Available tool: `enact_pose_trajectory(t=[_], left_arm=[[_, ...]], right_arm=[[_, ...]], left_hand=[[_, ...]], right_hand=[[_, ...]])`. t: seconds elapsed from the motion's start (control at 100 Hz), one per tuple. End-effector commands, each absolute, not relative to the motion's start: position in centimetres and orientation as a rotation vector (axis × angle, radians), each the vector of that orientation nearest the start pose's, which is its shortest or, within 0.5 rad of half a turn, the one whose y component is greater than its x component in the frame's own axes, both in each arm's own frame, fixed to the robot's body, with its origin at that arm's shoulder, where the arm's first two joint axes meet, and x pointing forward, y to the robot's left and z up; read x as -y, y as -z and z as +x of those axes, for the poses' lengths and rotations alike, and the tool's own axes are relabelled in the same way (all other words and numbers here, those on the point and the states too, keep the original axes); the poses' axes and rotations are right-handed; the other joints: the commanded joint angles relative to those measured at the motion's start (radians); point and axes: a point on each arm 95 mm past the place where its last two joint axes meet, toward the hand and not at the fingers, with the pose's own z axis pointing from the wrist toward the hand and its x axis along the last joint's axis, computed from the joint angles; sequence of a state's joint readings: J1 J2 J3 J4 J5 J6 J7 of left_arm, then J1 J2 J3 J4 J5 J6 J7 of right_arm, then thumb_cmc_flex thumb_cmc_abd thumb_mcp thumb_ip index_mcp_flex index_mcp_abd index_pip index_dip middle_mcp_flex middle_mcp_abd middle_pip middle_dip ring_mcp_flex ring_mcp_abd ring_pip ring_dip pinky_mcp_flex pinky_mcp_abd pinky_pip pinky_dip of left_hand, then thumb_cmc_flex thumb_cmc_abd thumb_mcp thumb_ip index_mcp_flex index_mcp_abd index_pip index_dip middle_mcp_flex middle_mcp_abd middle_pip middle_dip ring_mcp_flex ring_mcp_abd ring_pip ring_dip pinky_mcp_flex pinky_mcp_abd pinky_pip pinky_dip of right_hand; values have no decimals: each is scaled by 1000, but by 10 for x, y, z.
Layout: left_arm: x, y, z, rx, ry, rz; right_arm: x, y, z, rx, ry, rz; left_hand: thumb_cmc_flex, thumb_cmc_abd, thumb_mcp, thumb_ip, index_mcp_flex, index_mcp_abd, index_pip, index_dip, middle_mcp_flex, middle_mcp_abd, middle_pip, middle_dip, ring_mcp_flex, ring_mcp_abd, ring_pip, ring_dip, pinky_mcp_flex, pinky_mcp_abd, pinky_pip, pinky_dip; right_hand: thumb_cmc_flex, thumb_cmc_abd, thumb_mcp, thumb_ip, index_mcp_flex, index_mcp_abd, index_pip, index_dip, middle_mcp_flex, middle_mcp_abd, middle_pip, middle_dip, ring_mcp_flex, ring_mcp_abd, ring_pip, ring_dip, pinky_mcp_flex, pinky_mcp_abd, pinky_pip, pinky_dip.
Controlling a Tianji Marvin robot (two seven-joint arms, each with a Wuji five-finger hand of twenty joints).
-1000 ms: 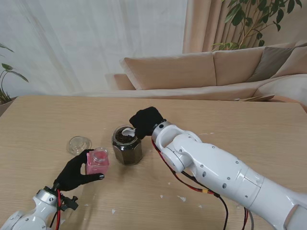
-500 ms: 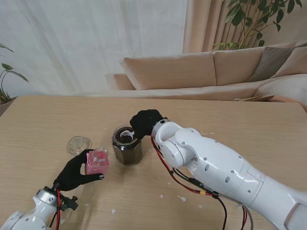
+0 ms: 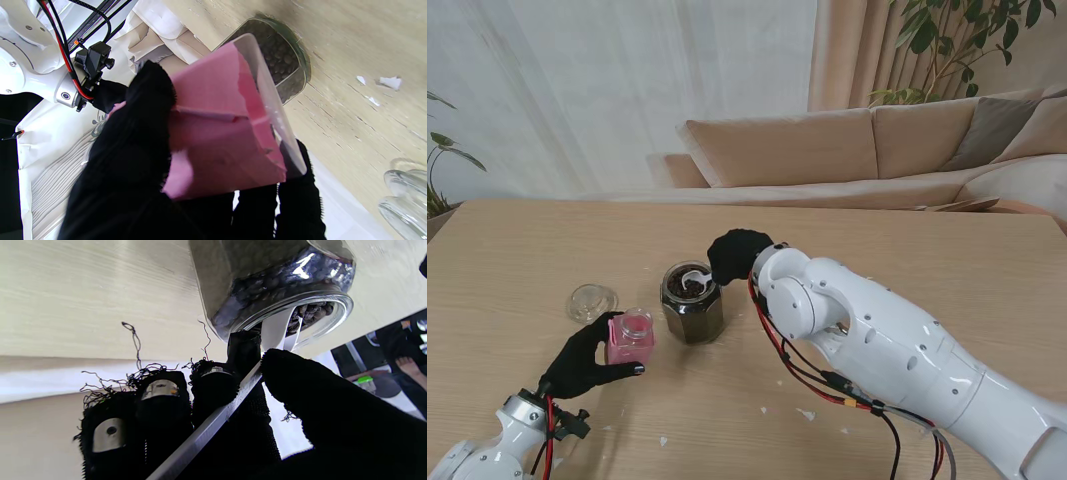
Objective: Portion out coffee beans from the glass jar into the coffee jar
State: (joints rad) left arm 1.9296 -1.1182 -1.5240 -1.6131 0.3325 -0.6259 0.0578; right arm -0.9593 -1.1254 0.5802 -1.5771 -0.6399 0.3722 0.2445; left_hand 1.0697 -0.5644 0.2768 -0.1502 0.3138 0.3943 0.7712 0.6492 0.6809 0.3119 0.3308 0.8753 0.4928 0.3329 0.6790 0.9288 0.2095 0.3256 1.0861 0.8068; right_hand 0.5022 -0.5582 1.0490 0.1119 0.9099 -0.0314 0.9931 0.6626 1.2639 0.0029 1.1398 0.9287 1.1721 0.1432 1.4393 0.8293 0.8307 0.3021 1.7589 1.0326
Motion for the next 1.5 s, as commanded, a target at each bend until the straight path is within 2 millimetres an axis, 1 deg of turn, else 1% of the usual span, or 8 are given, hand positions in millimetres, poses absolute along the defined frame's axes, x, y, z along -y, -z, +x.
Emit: enact_pose_trajectory(t=[0.0,0.32,0.5,0.61,0.85,1.21,1.49], left_arm=[[-69,354,299,-1055,2235,-1616],[-66,355,299,-1051,2241,-1645],[-64,355,300,-1033,2252,-1667],[-63,355,301,-1021,2263,-1675],[-56,356,304,-1017,2291,-1691],[-46,354,308,-1016,2273,-1720],[-40,351,311,-995,2271,-1749]], right_arm=[[-167,250,451,-1796,-1481,1279],[-164,251,450,-1713,-1554,1349],[-162,246,447,-1679,-1596,1415],[-161,243,443,-1648,-1631,1460],[-158,231,433,-1587,-1696,1506],[-154,213,411,-1530,-1764,1454],[-159,208,398,-1568,-1794,1371]], left_hand=[[184,170,255,54,59,-173,187,96,73,-112,139,54,-18,-11,10,-1,-2,-16,15,24],[185,171,254,53,59,-172,188,96,74,-112,140,55,-18,-10,11,-1,-1,-17,14,23],[186,170,255,53,59,-173,189,96,75,-112,141,55,-18,-11,10,-1,-2,-18,14,23],[186,170,255,53,59,-173,190,96,74,-112,141,55,-17,-12,10,-1,-2,-18,14,23],[186,170,257,53,58,-176,192,96,73,-116,142,55,-17,-15,8,-1,-3,-19,12,23],[186,173,255,52,57,-174,194,94,73,-113,145,55,-18,-11,11,3,0,-18,16,24],[188,173,254,53,57,-172,196,93,72,-110,146,54,-17,-8,15,2,3,-15,19,25]], right_hand=[[43,-9,74,29,49,-11,55,-18,75,-94,105,22,39,1,33,7,18,28,158,2],[49,-17,78,15,48,-5,61,-19,77,-90,103,16,44,8,32,3,23,35,163,-5],[48,-19,82,13,48,-6,64,-17,78,-93,104,15,45,9,34,2,25,36,165,-7],[51,-25,84,12,51,1,66,-17,81,-87,107,15,46,14,38,2,25,41,167,-7],[53,-29,87,11,53,6,67,-17,82,-82,109,14,48,20,42,2,26,48,170,-5],[58,-31,83,5,54,10,68,-17,81,-77,112,14,46,25,47,3,26,53,170,-3],[64,-22,63,-2,47,3,67,-11,71,-83,120,20,40,16,49,4,26,54,169,-2]])
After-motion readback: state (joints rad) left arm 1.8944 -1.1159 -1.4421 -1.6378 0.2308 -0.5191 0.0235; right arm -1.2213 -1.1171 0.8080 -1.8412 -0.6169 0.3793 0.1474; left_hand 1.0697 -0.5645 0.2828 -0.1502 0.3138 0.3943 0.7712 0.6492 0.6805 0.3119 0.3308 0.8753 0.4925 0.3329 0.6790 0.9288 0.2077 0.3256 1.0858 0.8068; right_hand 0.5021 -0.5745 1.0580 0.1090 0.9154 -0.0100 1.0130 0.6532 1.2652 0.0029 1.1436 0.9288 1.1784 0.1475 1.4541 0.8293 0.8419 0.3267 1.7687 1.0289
